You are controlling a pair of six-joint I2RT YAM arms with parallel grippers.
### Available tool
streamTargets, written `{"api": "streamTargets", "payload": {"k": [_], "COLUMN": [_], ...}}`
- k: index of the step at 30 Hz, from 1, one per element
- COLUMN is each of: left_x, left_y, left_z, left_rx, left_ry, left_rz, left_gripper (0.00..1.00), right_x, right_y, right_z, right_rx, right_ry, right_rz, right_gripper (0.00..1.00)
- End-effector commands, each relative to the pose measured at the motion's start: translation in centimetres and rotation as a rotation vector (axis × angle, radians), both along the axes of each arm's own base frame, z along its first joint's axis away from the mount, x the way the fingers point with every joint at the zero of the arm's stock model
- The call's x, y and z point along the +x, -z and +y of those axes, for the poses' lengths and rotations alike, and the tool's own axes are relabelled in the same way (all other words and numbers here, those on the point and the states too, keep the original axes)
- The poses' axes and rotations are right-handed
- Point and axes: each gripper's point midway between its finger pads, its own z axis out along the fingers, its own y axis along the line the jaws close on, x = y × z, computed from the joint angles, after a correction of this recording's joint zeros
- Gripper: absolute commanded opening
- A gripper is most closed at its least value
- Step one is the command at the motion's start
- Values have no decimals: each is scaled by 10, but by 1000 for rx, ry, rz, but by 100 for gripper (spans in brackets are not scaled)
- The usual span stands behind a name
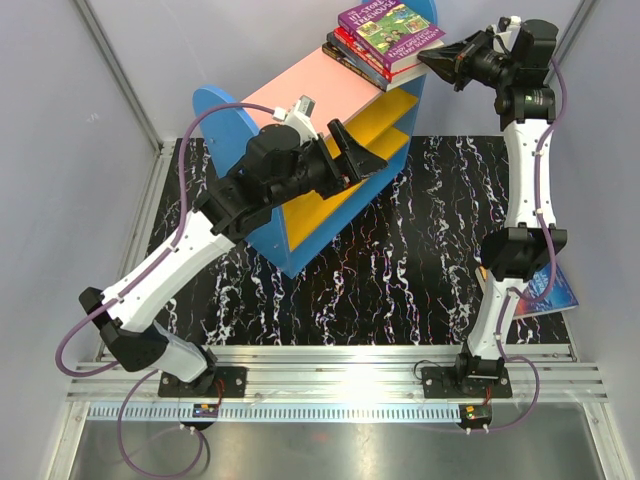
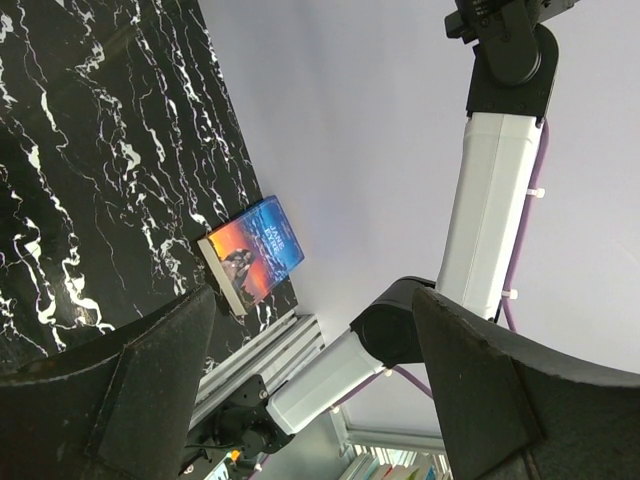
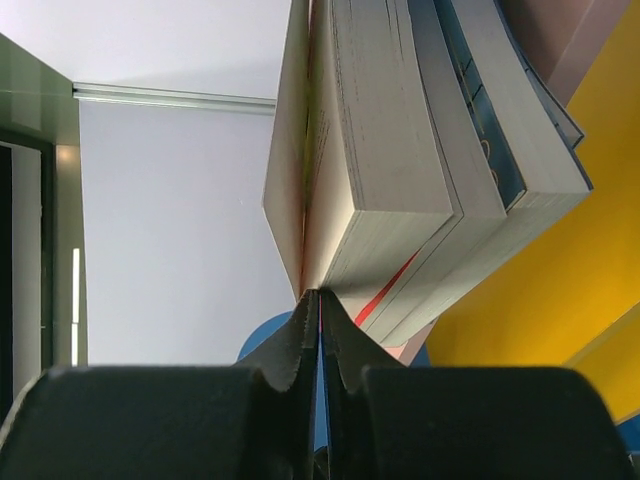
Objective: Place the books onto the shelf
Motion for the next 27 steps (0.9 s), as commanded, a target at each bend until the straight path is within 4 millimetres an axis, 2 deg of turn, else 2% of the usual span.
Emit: {"api": "streamTargets", "payload": {"k": [1, 3, 4, 5, 7, 8, 9, 10, 11, 12, 13, 14, 16, 17, 18, 19, 20, 21, 22, 23, 24, 25, 26, 27], "left_x": [-4, -2, -2, -2, -1, -2, -2, -1, -1, -1, -1, -1, -1, -3, -4, -7, -16, -13, -24, -28, -27, -35, -43, -44], "left_y": [-10, -9, -8, -8, -7, -8, -8, -8, -8, -9, -10, -7, -9, -5, -4, -18, -14, 1, -11, -2, 11, 17, 19, 29], "left_z": [6, 6, 6, 6, 5, 5, 4, 4, 3, 2, 2, -1, -3, -9, -13, -16, -24, -37, -47, -55, -68, -78, -87, -99], "left_rx": [-11, -9, -8, -9, -8, -11, -10, -8, -5, -6, -3, 4, 14, 29, 45, 45, 74, 114, 110, 135, 165, 177, 179, 200], "left_ry": [12, 8, 9, 9, 10, 15, 17, 18, 20, 23, 25, 30, 40, 53, 62, 75, 106, 127, 172, 204, 238, 277, 329, 365], "left_rz": [-38, -36, -35, -34, -32, -36, -37, -39, -41, -42, -46, -43, -58, -56, -61, -110, -106, -93, -127, -115, -105, -103, -107, -114], "left_gripper": [83, 83, 83, 83, 83, 83, 83, 83, 83, 83, 83, 83, 83, 83, 85, 86, 87, 88, 91, 93, 94, 98, 99, 99], "right_x": [-10, -16, -19, -24, -31, -43, -48, -53, -66, -72, -77, -93, -104, -123, -131, -133, -152, -161, -172, -187, -195, -204, -224, -234], "right_y": [-20, -26, -28, -35, -41, -52, -57, -60, -66, -70, -68, -75, -57, -50, -41, -17, 2, 19, 48, 74, 92, 120, 139, 164], "right_z": [2, -5, -8, -17, -28, -34, -47, -54, -59, -72, -76, -78, -91, -96, -101, -111, -125, -132, -150, -154, -159, -165, -175, -179], "right_rx": [-13, -24, -28, -39, -47, -62, -70, -80, -100, -117, -132, -174, -218, -291, -338, -382, -480, -519, -585, -611, -639, -664, -713, -734], "right_ry": [0, 16, 19, 39, 61, 75, 106, 121, 138, 169, 181, 198, 245, 295, 333, 374, 471, 508, 587, 595, 609, 611, 652, 646], "right_rz": [-76, -92, -96, -117, -125, -159, -166, -175, -185, -192, -189, -226, -154, -141, -116, -42, 35, 99, 205, 323, 391, 494, 600, 696], "right_gripper": [10, 15, 37, 51, 71, 86, 94, 99, 100, 100, 100, 100, 100, 100, 100, 100, 100, 100, 100, 100, 100, 100, 100, 100]}}
